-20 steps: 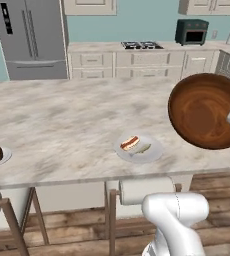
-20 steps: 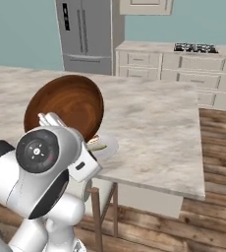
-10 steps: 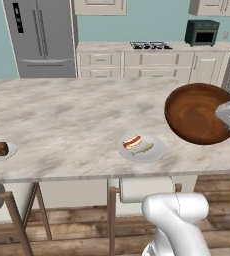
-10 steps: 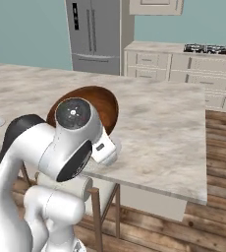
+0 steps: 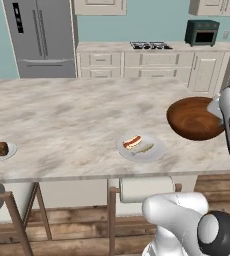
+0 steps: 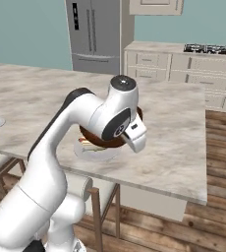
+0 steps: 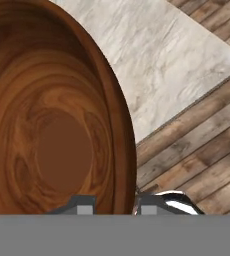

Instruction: Take the smaller bowl and place it next to the appetizer plate on the dining counter , and place the larger bowl next to the plate with cooked food.

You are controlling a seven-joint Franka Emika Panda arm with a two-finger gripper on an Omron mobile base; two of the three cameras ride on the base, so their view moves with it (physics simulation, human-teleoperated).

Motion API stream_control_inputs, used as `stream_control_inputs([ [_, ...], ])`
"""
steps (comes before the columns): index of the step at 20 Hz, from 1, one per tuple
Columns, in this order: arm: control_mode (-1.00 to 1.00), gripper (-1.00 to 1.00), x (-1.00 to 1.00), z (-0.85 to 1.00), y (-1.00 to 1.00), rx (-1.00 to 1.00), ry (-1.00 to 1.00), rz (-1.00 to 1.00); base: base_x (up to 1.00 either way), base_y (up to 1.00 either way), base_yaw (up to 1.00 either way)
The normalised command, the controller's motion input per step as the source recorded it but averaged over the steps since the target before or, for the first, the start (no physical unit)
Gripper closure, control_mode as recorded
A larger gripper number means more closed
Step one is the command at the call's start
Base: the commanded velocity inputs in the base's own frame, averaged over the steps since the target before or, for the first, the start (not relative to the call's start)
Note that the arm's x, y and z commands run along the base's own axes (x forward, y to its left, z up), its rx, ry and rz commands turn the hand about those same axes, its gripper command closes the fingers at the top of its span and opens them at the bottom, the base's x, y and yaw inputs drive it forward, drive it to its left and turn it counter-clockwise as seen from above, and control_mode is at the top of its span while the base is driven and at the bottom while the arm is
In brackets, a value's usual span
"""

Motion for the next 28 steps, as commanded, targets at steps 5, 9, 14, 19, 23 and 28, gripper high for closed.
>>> stream_control_inputs([
  [5, -1.0, 1.0, 0.59, -0.68, -0.26, 0.0, 0.0, 0.0, 0.0, 0.0, 0.0],
  [9, -1.0, 1.0, 0.65, -0.68, -0.24, 0.0, 0.0, 0.0, 0.0, 0.0, 0.0],
  [14, -1.0, 1.0, 0.62, -0.53, -0.21, 0.0, 0.0, 0.0, 0.0, 0.0, 0.0],
  [19, -1.0, 1.0, 0.43, -0.46, -0.07, 0.0, 0.06, 0.0, 0.0, 0.0, 0.0],
  [23, -1.0, 1.0, 0.53, -0.44, -0.26, 0.0, 0.01, 0.0, 0.0, 0.0, 0.0],
  [28, -1.0, 1.0, 0.66, -0.4, -0.33, 0.0, 0.0, 0.0, 0.0, 0.0, 0.0],
])
